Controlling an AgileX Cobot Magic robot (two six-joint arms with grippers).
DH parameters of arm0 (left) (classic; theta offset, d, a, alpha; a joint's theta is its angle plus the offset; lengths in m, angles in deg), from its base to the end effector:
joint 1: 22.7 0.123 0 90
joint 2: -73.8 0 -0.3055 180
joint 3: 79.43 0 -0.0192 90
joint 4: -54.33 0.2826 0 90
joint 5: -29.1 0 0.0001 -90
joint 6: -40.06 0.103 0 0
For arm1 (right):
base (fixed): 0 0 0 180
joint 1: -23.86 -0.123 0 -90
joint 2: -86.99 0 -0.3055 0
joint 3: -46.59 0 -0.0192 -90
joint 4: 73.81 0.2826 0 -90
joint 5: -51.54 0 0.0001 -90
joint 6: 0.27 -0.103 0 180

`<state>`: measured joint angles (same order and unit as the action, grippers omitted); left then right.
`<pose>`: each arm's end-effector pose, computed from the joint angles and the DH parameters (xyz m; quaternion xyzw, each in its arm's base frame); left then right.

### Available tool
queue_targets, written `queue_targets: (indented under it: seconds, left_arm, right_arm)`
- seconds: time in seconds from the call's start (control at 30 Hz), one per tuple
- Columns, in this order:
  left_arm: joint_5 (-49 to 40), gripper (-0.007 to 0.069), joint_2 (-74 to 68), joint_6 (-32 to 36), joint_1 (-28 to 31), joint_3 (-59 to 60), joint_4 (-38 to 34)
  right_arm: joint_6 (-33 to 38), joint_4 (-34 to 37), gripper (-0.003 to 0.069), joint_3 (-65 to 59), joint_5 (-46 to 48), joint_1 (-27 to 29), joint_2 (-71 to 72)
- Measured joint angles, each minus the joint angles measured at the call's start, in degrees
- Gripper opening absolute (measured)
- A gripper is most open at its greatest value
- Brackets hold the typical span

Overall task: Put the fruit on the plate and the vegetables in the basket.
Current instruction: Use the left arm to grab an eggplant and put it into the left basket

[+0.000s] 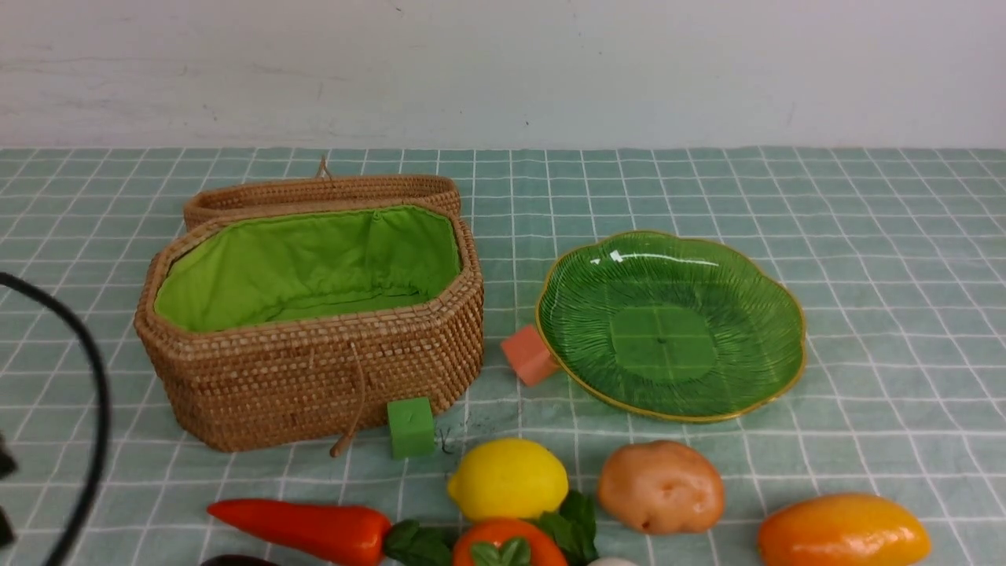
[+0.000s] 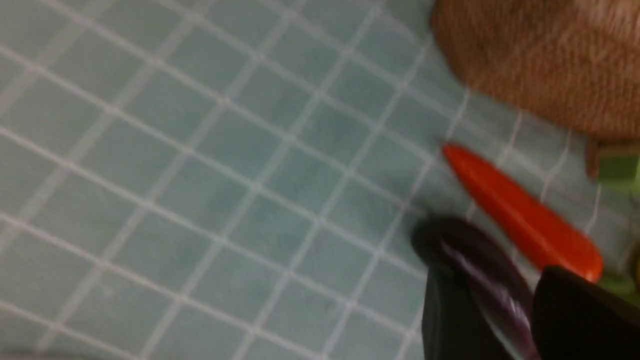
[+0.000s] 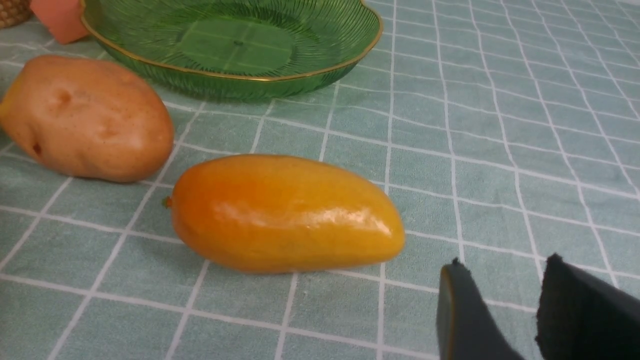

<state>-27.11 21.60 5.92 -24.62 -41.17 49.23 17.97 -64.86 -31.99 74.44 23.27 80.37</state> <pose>0.1517 -0.0127 0.2955 -0.2782 0.9158 -0.1291 0.2593 0.0743 0.0070 0.1694 -0.0922 0.8028 -0.0238 0.5886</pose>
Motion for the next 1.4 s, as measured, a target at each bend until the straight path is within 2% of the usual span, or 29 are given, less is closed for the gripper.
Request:
queue_targets:
  seconds: [0.03,0.1,0.17,0.27,0.3,0.37,0.5,0.63,0.73,0.97,1.27,1.4]
  left_arm:
    - [-1.00,0.0239,-1.72,4.67,0.00,0.00,-4.86]
    - [-2.03,0.0251,-4.26,9.63,0.00,0.00,-11.57]
    - [-2.72,0.0270,-5.72,13.13,0.00,0.00,-16.12]
    - [-3.66,0.0337,-7.86,15.48,-0.52,0.00,-21.60]
    - [-3.06,0.0377,-8.44,15.02,-1.88,0.00,-21.84]
    - [-1.74,0.0407,-8.88,13.52,-3.44,0.00,-21.48]
    - [3.58,0.0540,-15.40,4.70,-8.96,0.00,-16.09]
    - [8.46,0.0609,-25.77,-5.74,-11.44,0.00,-9.99]
    - [12.92,0.0614,-30.99,-10.20,-11.48,-0.05,-7.58]
    - [21.59,0.0564,-39.81,-11.88,-11.48,-0.46,-6.68]
    - [22.46,0.0504,-44.16,-10.99,-11.48,-0.51,-6.68]
    - [21.86,0.0465,-44.25,-7.24,-11.48,-0.57,-6.68]
  right_arm:
    - [0.00,0.00,0.0241,0.00,0.00,0.00,0.00]
    - [0.00,0.00,0.0241,0.00,-0.06,0.00,0.00]
    - [0.00,0.00,0.0241,0.00,-0.06,0.00,0.00]
    - [0.00,-0.01,0.0241,0.00,-0.06,0.00,0.00]
    - [0.00,-0.01,0.0241,0.00,-0.06,0.00,0.00]
    - [0.00,-0.01,0.0241,0.00,-0.06,0.00,0.00]
    - [0.00,-0.01,0.0241,0.00,-0.06,0.00,0.00]
    - [0.00,-0.06,0.0241,0.00,-0.06,0.00,0.00]
    - [0.00,-0.06,0.0241,0.00,-0.06,0.00,0.00]
    - [0.00,-0.06,0.0241,0.00,-0.06,0.00,0.00]
    - [0.00,-0.06,0.0241,0.00,-0.06,0.00,0.00]
    - [0.00,-0.06,0.0241,0.00,-0.06,0.00,0.00]
